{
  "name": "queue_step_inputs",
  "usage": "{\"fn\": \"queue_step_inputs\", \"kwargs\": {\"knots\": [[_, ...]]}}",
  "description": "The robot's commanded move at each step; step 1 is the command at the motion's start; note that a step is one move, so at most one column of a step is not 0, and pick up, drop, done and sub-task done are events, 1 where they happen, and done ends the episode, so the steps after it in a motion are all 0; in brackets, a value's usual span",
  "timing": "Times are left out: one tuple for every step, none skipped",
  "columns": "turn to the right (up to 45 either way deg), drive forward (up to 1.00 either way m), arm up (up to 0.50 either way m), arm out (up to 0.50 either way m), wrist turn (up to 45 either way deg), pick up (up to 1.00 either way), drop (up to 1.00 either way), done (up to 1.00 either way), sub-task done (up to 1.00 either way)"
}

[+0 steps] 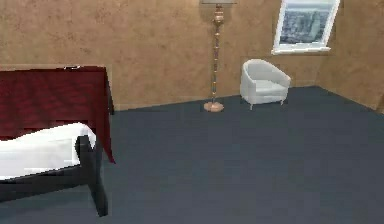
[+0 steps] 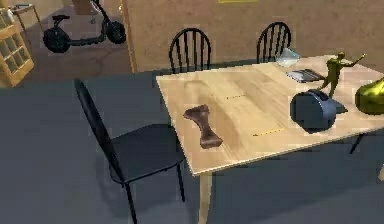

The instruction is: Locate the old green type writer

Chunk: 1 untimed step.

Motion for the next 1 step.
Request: {"fn": "queue_step_inputs", "kwargs": {"knots": [[21.0, 0.00, 0.00, 0.00, 0.0, 0.00, 0.00, 0.00, 0.00]]}}
